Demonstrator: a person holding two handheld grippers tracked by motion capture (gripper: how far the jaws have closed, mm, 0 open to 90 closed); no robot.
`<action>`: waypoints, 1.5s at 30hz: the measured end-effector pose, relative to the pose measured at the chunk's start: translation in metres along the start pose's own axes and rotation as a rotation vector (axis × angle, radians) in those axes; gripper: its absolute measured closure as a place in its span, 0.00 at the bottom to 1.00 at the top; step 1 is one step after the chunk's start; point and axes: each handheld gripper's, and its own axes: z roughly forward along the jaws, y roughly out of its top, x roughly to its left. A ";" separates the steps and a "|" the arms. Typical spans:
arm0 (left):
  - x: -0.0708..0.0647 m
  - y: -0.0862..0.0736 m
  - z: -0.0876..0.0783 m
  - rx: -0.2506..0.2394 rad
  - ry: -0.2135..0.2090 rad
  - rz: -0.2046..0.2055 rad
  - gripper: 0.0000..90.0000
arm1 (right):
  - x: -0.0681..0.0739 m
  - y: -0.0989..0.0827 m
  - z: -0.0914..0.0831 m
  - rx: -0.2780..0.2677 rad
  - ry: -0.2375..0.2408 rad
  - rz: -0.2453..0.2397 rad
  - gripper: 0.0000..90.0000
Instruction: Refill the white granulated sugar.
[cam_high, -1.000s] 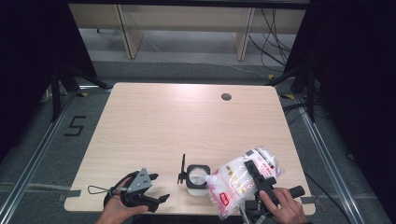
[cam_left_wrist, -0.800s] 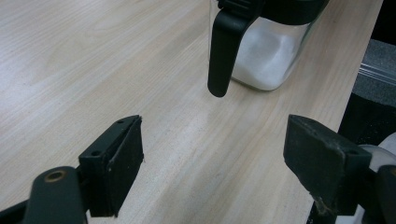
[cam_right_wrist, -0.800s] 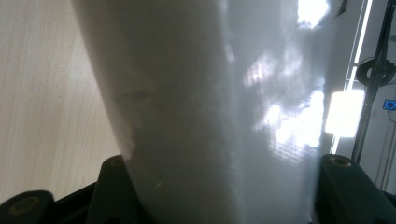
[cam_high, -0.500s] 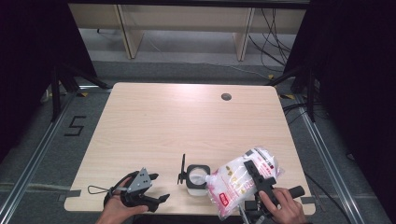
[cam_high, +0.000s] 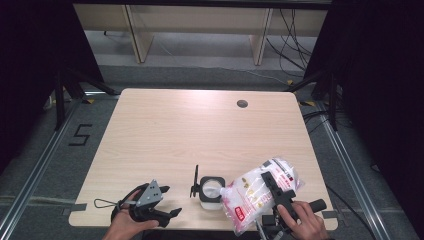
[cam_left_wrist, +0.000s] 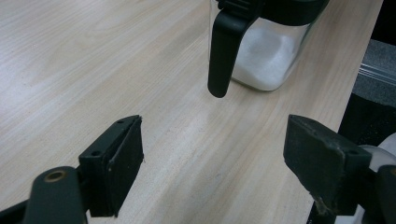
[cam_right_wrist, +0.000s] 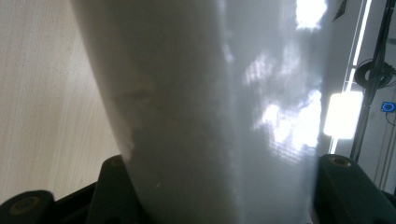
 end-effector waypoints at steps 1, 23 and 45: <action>0.001 0.000 0.000 0.003 -0.002 0.015 0.22 | 0.000 0.000 0.000 -0.003 0.000 0.006 0.53; 0.000 0.000 0.000 0.003 -0.003 -0.006 0.22 | 0.000 0.000 0.000 0.004 -0.003 0.001 0.53; 0.000 0.000 0.000 0.000 -0.001 -0.003 0.22 | 0.003 0.000 0.000 -0.013 -0.014 0.025 0.53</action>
